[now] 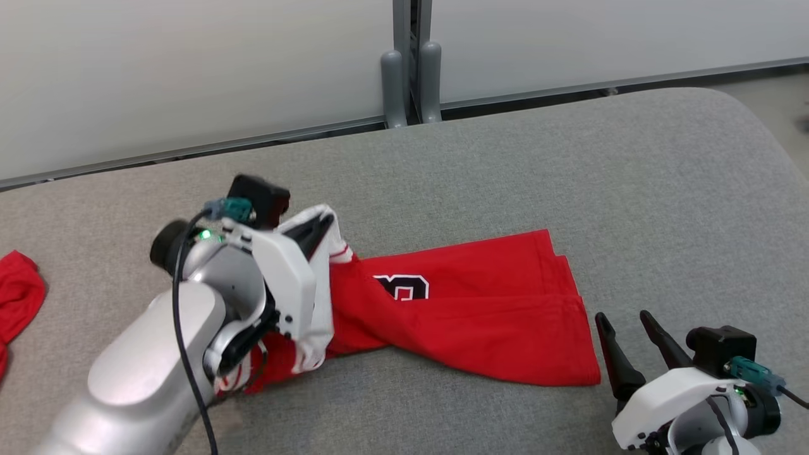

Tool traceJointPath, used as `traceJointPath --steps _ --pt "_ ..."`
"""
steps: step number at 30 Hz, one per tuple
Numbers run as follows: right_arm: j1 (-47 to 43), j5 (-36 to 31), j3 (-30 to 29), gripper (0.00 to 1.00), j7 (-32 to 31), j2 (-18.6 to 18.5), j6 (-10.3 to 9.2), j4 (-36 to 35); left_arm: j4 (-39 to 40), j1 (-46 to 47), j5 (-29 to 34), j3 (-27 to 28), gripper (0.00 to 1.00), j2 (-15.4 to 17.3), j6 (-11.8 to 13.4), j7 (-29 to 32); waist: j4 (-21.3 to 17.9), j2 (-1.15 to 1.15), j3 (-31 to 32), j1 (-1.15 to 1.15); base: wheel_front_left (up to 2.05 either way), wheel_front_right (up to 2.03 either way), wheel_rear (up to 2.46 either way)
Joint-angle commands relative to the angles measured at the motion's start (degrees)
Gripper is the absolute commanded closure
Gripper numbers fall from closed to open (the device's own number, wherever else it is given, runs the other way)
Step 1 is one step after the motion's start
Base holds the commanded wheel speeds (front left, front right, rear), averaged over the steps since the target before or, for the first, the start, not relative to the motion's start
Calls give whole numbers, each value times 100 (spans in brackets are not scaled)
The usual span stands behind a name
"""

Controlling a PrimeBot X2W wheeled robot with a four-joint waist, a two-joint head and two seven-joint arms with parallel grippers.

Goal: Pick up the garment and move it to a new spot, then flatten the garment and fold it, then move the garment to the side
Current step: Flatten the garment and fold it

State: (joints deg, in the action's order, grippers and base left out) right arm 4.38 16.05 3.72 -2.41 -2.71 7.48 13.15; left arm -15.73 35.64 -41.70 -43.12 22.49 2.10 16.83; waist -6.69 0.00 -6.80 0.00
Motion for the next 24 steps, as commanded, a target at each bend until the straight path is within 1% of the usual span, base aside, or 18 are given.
traceJointPath --steps 1,2,4,6,7,8,10,11,14,16,17,20,24 --pt "99 39 27 0 23 -35 3 -32 -233 262 125 -70 100 -41 -176 -94 -72 0 -83 0 0 0 0" --pt "102 66 35 0 36 -38 3 -21 -359 417 235 -168 100 -107 -313 -176 -97 0 -112 0 0 0 0" --pt "93 74 19 0 67 -37 3 2 -611 642 351 -312 100 -290 -510 -327 -132 0 -161 0 0 0 0" --pt "77 73 -22 0 84 -35 3 18 -816 773 410 -386 100 -516 -601 -518 -139 0 -193 0 0 0 0" --pt "70 67 -46 0 96 -36 3 23 -899 802 378 -410 65 -628 -640 -610 -132 0 -206 0 0 0 0" --pt "66 60 -58 0 98 -35 3 27 -983 801 331 -414 0 -744 -656 -704 -124 0 -215 0 0 0 0" --pt "64 52 -80 0 103 -35 3 42 -1154 713 244 -407 0 -927 -682 -838 -107 0 -216 0 0 0 0" --pt "68 52 -85 0 103 -35 3 47 -1219 657 242 -441 0 -956 -700 -875 -102 0 -208 0 0 0 0" --pt "56 62 -119 0 118 -36 3 49 -1216 457 92 -326 0 -965 -624 -1034 -49 0 -159 0 0 0 0" --pt "-3 60 -155 0 118 -34 3 40 -1062 270 27 -254 0 -863 -544 -1099 34 0 -119 0 0 0 0" --pt "-29 52 -158 0 103 -34 3 39 -937 145 18 -226 0 -780 -466 -1116 75 0 -96 0 0 0 0" --pt "-80 50 -196 0 85 -34 3 8 -439 -197 219 -360 0 -497 -261 -1053 203 0 -62 0 0 0 0" --pt "-62 50 -191 0 51 -36 3 -33 165 -537 461 -741 0 -298 -229 -882 282 0 -85 0 0 0 0"
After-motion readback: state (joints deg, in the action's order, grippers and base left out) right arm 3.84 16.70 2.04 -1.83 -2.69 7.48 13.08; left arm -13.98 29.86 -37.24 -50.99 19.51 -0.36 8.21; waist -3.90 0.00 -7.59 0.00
